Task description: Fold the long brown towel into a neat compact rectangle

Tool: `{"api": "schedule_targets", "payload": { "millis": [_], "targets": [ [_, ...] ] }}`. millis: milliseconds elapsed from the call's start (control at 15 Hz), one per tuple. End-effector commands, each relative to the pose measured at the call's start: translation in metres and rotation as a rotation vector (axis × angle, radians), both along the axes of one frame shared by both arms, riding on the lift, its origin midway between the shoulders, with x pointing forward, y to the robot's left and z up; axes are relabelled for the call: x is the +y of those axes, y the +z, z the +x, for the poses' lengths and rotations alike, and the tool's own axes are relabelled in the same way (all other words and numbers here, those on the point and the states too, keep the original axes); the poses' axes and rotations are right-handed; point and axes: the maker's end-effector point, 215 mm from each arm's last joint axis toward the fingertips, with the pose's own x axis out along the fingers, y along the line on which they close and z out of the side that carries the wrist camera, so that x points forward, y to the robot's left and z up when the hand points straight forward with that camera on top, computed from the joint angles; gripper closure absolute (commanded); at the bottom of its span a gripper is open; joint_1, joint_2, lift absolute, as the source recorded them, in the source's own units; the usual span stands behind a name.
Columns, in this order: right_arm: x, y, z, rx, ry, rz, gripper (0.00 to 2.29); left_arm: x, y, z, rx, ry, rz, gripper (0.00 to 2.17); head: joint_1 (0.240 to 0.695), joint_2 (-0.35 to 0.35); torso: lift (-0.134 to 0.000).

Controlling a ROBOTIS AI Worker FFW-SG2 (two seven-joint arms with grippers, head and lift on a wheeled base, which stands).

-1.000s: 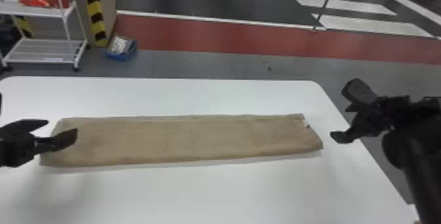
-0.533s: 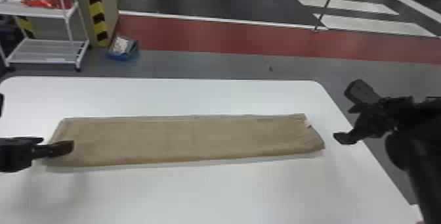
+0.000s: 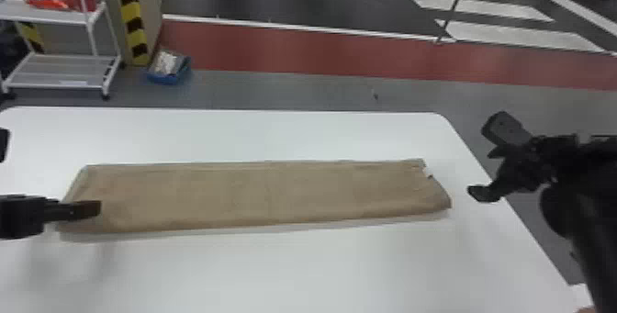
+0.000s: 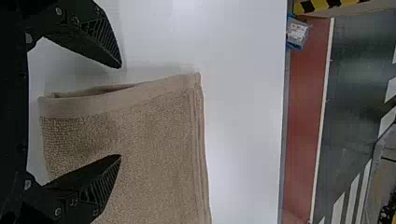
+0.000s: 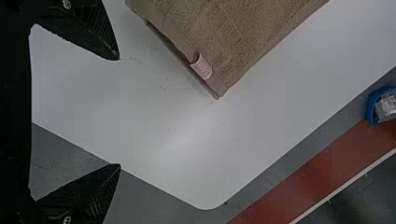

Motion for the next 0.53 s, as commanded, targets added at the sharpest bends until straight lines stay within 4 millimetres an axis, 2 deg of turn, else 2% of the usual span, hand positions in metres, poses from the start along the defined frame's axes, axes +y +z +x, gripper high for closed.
{"api": "schedule_targets", "payload": {
  "millis": [0,200,267,400,467],
  "targets": [
    [-0.0002,-0.0025,-0.0022,0.006,0.001,0.0,0.06,0.0033,-0.0084,-0.0009,0.018,0.009,0.005,0.27,0.695,-0.213,-0.124],
    [-0.0033,-0.0008,-0.0033,0.006,-0.002,0.0,0.06,0.001,-0.0143,-0.0026,0.028,0.004,0.014,0.32,0.695,-0.212,-0.124],
    [-0.0039,-0.0005,-0.0035,0.006,-0.004,0.0,0.06,0.0014,-0.0139,-0.0016,0.024,0.003,0.016,0.45,0.695,-0.213,-0.124],
    [-0.0024,-0.0041,-0.0046,0.008,-0.002,0.001,0.06,-0.0003,-0.0124,-0.0005,0.021,0.001,0.012,1.22,0.695,-0.215,-0.124],
    [-0.0025,-0.0039,-0.0042,0.005,-0.004,0.001,0.06,-0.0012,-0.0097,0.0007,0.014,0.001,0.01,1.44,0.695,-0.216,-0.124]
  ]
}}
